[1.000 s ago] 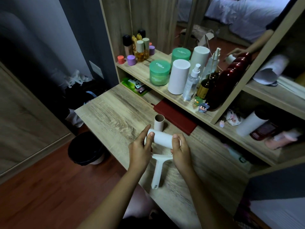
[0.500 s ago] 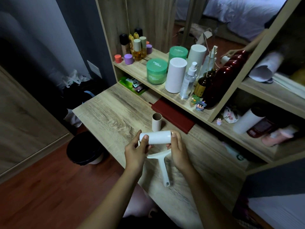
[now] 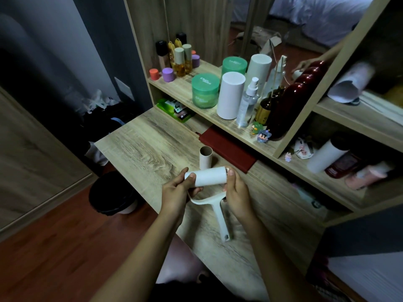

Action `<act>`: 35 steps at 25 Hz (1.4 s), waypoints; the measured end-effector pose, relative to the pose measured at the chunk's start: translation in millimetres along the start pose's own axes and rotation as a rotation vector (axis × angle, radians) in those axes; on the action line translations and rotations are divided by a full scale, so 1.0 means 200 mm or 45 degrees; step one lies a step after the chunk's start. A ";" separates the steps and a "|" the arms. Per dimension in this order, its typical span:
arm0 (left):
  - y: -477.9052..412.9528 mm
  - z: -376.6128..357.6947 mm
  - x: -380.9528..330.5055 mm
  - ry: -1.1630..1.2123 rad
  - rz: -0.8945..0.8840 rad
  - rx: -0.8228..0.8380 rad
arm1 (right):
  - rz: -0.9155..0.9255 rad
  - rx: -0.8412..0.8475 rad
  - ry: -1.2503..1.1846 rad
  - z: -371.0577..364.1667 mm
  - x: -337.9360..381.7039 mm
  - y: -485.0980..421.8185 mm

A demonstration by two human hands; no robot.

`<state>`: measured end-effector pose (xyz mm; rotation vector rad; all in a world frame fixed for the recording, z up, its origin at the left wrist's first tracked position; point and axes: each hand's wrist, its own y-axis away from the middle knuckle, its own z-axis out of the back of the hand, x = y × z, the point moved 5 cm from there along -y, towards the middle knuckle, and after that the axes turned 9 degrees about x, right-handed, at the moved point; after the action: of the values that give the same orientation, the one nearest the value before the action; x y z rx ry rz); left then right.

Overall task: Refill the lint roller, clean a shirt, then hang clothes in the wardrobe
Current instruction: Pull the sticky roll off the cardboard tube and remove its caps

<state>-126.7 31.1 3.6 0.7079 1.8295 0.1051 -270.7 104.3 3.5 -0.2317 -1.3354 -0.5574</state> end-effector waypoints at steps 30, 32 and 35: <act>-0.21 0.25 0.38 0.116 0.224 -0.388 | -0.386 0.032 0.371 0.05 -0.46 -0.09; -0.21 0.25 0.39 0.130 0.221 -0.380 | -0.359 -0.014 0.449 0.06 -0.47 -0.11; -0.20 0.25 0.38 0.129 0.197 -0.362 | -0.367 -0.042 0.570 0.07 -0.50 -0.11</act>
<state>-114.8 24.2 -95.4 0.6495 1.8058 0.5007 -306.0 115.9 -92.5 0.0616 -0.9275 -0.8210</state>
